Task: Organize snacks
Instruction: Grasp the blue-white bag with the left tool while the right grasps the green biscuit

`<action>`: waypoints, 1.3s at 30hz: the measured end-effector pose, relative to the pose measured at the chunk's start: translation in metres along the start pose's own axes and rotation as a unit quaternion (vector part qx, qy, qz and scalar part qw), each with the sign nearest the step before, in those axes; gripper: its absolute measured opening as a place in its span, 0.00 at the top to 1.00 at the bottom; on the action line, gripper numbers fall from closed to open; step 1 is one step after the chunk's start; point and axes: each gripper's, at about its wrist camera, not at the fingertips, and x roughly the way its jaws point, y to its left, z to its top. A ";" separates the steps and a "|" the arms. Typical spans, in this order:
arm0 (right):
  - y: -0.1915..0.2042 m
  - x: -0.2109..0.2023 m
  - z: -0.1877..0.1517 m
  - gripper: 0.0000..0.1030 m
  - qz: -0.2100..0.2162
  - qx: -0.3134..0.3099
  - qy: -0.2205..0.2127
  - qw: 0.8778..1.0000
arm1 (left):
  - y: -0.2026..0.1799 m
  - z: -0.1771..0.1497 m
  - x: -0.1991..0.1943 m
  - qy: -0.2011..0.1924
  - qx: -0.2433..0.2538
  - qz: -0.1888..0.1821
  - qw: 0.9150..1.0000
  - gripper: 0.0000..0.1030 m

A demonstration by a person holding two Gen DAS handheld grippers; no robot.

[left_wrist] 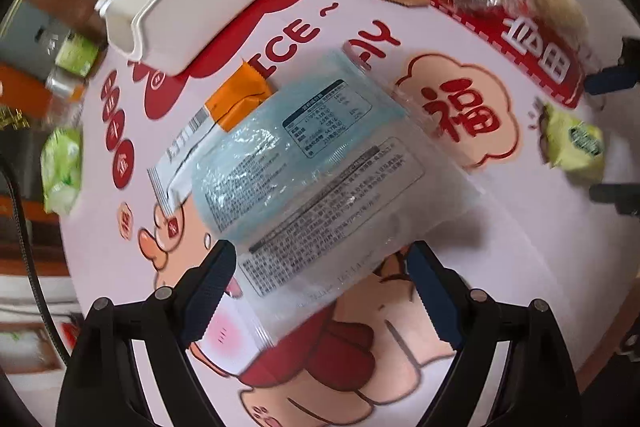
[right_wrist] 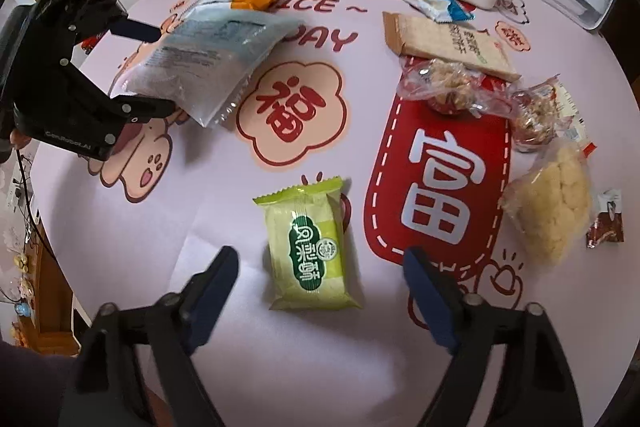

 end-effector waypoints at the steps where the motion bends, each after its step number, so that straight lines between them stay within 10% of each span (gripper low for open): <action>1: 0.000 0.002 0.000 0.27 0.000 0.002 0.003 1.000 | -0.001 0.001 0.003 0.002 0.002 0.005 1.000 0.16; 9: 0.007 0.006 0.007 0.48 -0.030 -0.031 -0.009 0.999 | 0.013 0.007 0.016 -0.020 -0.038 0.016 0.999 0.14; 11: 0.008 0.005 0.009 0.63 -0.024 -0.032 -0.009 0.999 | 0.017 0.008 0.016 -0.027 -0.054 0.002 0.998 0.33; 18: 0.006 0.003 0.012 0.64 -0.022 -0.017 -0.021 0.999 | 0.029 0.019 -0.007 -0.052 -0.139 0.001 0.989 0.93; 39: 0.021 -0.052 0.039 0.64 -0.002 -0.020 -0.101 0.995 | 0.050 0.002 -0.097 -0.145 -0.292 -0.083 0.942 0.99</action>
